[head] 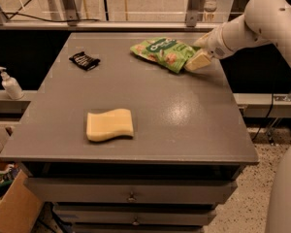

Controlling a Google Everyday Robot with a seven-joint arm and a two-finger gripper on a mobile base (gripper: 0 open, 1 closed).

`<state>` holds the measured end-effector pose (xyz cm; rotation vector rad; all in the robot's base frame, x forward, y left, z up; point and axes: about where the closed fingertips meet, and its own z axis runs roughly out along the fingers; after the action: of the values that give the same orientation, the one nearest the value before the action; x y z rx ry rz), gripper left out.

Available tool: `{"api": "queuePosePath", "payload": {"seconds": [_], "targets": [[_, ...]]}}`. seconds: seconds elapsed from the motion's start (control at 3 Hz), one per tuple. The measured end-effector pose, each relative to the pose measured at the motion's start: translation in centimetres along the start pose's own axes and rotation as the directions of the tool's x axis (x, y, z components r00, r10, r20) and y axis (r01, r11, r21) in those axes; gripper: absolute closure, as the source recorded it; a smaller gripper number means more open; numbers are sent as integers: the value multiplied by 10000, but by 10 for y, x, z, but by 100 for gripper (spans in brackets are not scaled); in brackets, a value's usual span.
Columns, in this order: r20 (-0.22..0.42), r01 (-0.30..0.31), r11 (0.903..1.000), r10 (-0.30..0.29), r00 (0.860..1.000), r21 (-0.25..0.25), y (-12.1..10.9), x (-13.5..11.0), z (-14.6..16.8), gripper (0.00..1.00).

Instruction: Pick green rice chip bag

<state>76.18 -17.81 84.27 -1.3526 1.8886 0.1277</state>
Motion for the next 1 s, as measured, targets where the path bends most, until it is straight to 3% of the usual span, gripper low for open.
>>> {"api": "queuePosePath", "payload": {"seconds": [0.67,1.0], "targets": [[182,-747,9963,739,9971,433,-3,5,-14,87],[414,-937,9929,908,9950,735,-4,1,-23,100]]}}
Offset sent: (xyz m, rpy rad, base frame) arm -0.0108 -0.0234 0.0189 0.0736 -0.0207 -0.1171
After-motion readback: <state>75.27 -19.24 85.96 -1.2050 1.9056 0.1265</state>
